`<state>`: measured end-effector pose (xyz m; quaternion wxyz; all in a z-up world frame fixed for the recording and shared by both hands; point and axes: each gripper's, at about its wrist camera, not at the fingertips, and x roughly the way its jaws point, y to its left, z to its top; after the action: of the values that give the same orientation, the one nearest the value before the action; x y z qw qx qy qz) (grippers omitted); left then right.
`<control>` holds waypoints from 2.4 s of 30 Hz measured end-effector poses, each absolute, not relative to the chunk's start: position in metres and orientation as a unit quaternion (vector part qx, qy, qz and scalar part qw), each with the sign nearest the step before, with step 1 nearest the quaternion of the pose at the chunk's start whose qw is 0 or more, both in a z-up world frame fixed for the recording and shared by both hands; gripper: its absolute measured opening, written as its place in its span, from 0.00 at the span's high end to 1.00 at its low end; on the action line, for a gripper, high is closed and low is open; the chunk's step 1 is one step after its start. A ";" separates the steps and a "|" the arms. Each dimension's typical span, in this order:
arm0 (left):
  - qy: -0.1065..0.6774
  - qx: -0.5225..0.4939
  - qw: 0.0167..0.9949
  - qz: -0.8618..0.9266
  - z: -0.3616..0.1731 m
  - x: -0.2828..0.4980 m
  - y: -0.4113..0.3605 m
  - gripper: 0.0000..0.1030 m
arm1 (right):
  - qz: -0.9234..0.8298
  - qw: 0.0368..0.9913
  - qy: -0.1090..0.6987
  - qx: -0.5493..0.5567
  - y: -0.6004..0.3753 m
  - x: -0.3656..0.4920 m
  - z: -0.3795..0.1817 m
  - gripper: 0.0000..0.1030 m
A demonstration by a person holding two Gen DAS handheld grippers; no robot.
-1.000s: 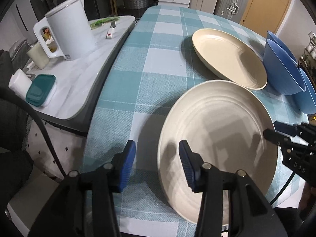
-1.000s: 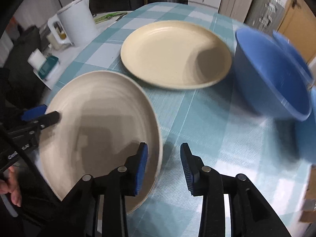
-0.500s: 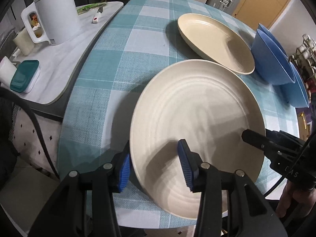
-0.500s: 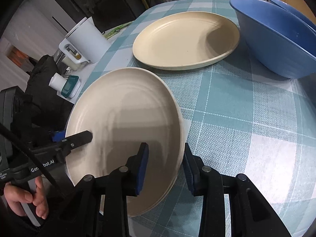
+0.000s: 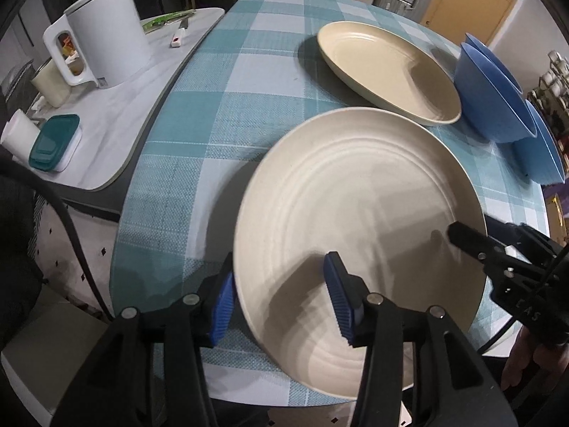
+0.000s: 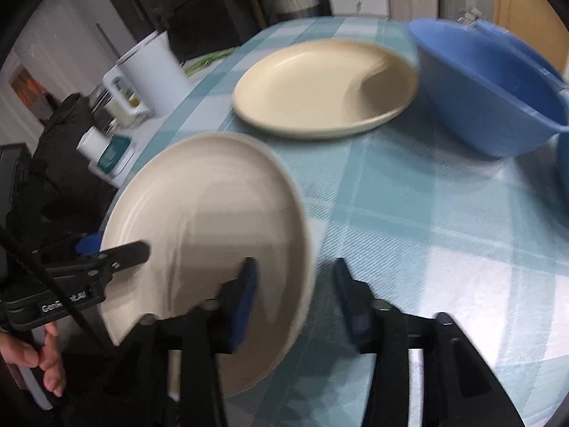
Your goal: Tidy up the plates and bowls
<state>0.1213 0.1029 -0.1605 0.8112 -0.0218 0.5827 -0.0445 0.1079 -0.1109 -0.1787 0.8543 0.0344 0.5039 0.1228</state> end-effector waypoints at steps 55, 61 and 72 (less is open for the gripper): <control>0.451 -0.063 0.890 -0.015 -0.095 0.227 0.095 0.07 | 0.134 0.917 0.370 0.070 -0.132 0.135 -0.101 0.01; 0.494 -0.035 0.868 -0.021 -0.119 0.277 0.089 0.07 | 0.094 0.916 0.385 0.068 -0.123 0.170 -0.109 0.01; 0.539 -0.005 0.839 -0.072 -0.136 0.321 0.063 0.15 | 0.098 0.904 0.402 0.107 -0.125 0.198 -0.122 0.01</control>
<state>0.3213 0.0634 -0.1359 0.8393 -0.0052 0.5389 -0.0722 0.1980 -0.1249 -0.1224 0.9043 0.1065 0.4016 0.0978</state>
